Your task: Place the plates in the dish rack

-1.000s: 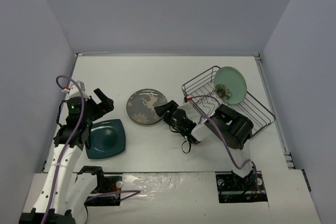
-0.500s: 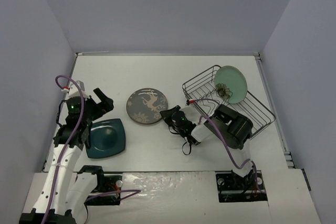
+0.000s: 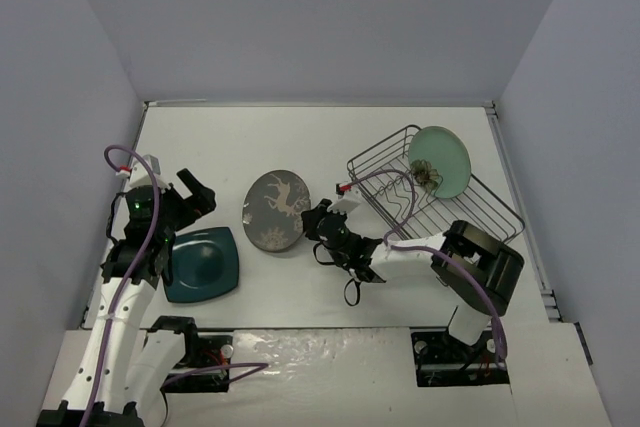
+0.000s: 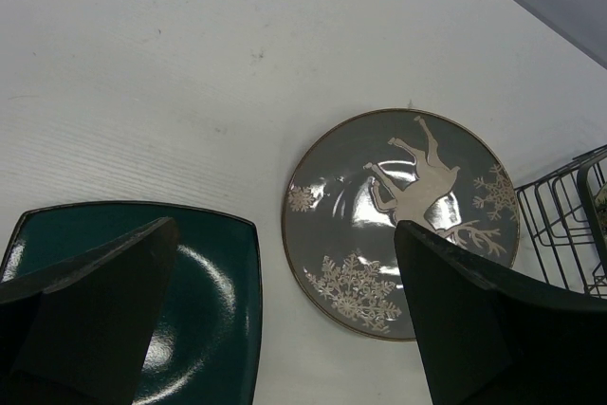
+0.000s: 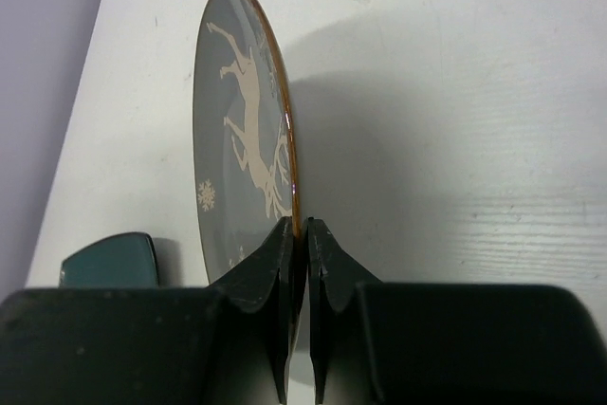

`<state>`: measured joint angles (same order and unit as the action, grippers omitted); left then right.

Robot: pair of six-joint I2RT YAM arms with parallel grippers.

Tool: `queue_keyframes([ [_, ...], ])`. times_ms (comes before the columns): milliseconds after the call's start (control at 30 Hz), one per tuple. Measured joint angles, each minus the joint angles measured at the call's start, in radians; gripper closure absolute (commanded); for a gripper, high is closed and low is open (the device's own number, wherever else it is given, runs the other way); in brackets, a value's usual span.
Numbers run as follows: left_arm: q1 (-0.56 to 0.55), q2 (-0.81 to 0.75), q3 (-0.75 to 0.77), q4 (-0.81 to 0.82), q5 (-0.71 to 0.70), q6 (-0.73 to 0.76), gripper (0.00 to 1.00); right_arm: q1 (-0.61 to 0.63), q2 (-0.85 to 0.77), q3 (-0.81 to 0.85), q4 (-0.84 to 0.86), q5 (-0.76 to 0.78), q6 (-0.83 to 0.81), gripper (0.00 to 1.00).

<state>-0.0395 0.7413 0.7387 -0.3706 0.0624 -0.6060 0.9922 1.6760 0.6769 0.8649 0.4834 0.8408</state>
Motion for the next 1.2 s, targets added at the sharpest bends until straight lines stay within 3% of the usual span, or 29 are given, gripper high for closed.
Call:
queue_keyframes([
  [267, 0.000, 0.000, 0.000, -0.001, -0.015, 0.000, 0.03, -0.030, -0.183, 0.061, -0.102, 0.008, -0.359, 1.00],
  [467, 0.000, -0.005, 0.000, -0.013, -0.056, 0.000, 0.03, -0.104, -0.354, 0.206, -0.156, 0.033, -0.676, 1.00],
  [667, 0.000, -0.016, 0.000, -0.056, -0.122, 0.000, 0.03, -0.281, -0.464, 0.391, -0.244, -0.012, -0.968, 1.00],
  [833, 0.000, -0.031, 0.000, -0.071, -0.178, 0.000, 0.03, -0.446, -0.496, 0.516, -0.395, -0.059, -1.116, 1.00],
  [1200, 0.000, -0.074, 0.000, -0.105, -0.324, -0.004, 0.03, -0.950, -0.445, 0.734, -0.900, -0.659, -1.432, 1.00],
])
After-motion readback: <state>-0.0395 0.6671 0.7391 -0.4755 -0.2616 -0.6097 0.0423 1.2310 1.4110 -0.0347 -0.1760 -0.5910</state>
